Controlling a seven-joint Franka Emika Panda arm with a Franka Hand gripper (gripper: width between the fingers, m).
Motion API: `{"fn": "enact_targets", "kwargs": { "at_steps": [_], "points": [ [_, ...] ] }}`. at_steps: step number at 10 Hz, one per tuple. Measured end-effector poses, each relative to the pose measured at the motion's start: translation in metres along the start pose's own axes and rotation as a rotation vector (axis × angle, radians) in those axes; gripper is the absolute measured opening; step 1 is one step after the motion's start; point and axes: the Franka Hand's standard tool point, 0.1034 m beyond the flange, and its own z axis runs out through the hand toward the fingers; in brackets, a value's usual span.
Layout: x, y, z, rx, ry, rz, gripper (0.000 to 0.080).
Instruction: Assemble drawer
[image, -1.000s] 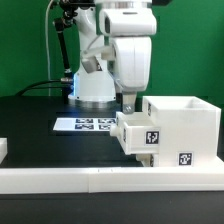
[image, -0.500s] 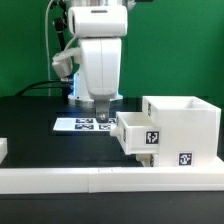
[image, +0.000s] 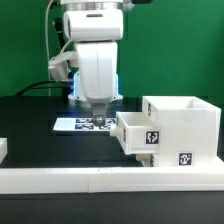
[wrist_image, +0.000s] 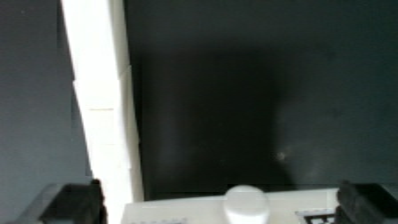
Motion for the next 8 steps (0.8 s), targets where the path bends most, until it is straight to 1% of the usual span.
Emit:
{"fn": "enact_targets", "kwargs": {
  "at_steps": [1, 2, 3, 4, 5, 7, 8],
  "points": [
    [-0.002, 0.0, 0.008, 0.004, 0.051, 0.023, 0.0649],
    [-0.001, -0.001, 0.013, 0.008, 0.071, 0.025, 0.0649],
    [0.001, -0.002, 0.016, 0.007, 0.085, 0.027, 0.0649],
    [0.012, -0.001, 0.019, 0.003, 0.079, 0.022, 0.0649],
    [0.021, -0.003, 0.023, 0.008, 0.082, 0.017, 0.0649],
    [0.032, -0.006, 0.027, 0.019, 0.084, 0.021, 0.0649],
    [0.04, -0.007, 0.029, 0.018, 0.086, 0.023, 0.0649]
  ]
}}
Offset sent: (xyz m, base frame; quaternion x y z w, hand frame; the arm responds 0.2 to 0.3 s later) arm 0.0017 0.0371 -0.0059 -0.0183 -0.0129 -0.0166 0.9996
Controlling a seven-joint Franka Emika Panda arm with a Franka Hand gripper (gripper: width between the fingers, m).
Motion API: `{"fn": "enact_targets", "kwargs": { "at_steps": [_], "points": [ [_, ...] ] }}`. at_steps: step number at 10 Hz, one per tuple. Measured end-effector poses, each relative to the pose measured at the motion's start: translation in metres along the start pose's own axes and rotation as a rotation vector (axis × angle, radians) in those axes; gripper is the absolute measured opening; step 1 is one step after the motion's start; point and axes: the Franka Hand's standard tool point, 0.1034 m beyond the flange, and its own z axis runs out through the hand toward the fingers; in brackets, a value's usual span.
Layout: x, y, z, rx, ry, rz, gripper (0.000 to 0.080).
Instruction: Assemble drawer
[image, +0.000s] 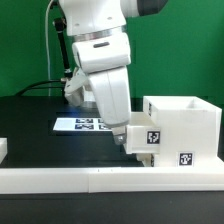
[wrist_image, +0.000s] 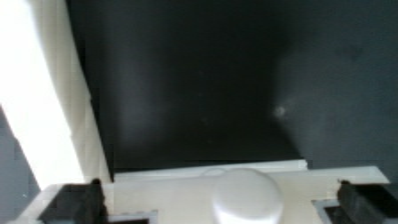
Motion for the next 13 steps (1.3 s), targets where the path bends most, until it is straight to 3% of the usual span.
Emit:
{"fn": "enact_targets", "kwargs": {
  "at_steps": [2, 11, 13],
  "points": [
    [0.0127, -0.001, 0.0029, 0.0, 0.0, 0.024, 0.0649],
    [0.0118, 0.0002, 0.0028, 0.001, -0.054, 0.022, 0.0649],
    [0.0076, 0.0015, 0.0038, -0.019, -0.054, -0.116, 0.0649]
  ]
}}
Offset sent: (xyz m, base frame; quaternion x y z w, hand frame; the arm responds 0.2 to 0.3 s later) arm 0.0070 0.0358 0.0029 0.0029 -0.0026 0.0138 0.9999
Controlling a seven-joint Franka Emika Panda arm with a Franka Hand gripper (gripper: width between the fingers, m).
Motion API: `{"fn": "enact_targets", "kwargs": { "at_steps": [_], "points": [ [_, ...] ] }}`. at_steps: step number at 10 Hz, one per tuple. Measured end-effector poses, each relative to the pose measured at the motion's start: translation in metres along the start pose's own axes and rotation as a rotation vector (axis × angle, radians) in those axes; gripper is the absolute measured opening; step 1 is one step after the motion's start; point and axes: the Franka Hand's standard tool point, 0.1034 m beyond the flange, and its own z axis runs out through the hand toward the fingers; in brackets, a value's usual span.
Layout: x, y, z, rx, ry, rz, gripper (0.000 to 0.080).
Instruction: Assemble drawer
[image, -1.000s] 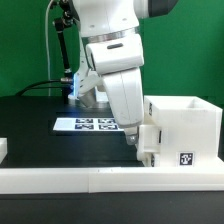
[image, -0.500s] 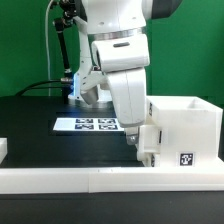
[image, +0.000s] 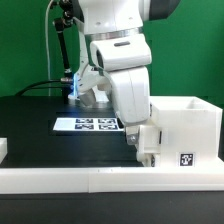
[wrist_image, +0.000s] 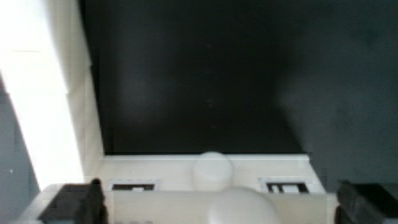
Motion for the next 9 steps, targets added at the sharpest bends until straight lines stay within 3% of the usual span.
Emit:
{"fn": "enact_targets", "kwargs": {
  "at_steps": [2, 9],
  "points": [
    [0.0042, -0.0015, 0.004, 0.005, 0.002, -0.065, 0.0649],
    [0.006, -0.0016, 0.0048, 0.006, -0.009, 0.086, 0.0649]
  ]
}}
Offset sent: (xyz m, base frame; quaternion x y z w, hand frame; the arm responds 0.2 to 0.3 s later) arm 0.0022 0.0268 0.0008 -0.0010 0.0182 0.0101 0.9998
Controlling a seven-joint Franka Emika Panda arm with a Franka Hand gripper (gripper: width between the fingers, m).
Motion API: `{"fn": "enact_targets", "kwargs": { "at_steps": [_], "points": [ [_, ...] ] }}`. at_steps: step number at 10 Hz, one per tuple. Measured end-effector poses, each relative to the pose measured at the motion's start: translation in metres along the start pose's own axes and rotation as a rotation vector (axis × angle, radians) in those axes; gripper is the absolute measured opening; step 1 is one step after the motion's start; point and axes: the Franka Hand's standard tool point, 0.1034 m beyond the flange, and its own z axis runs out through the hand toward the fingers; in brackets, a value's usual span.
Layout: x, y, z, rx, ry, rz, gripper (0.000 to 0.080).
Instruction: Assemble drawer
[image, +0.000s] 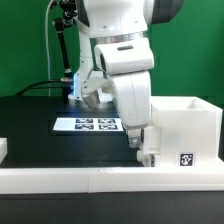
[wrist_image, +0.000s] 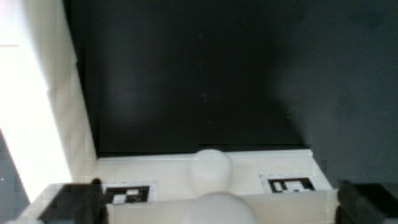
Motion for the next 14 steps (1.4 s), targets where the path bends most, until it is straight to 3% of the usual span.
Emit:
{"fn": "enact_targets", "kwargs": {
  "at_steps": [5, 6, 9, 11, 13, 14],
  "points": [
    [0.0, -0.003, 0.001, 0.005, 0.002, -0.021, 0.0649],
    [0.003, -0.007, 0.004, 0.012, 0.002, -0.027, 0.0649],
    [0.023, -0.006, 0.007, -0.006, 0.006, -0.009, 0.0649],
    [0.024, -0.005, 0.005, -0.011, -0.016, 0.005, 0.0649],
    [0.019, -0.005, 0.005, -0.011, -0.022, -0.01, 0.0649],
    [0.001, -0.007, 0.007, 0.003, -0.026, -0.043, 0.0649]
  ]
}}
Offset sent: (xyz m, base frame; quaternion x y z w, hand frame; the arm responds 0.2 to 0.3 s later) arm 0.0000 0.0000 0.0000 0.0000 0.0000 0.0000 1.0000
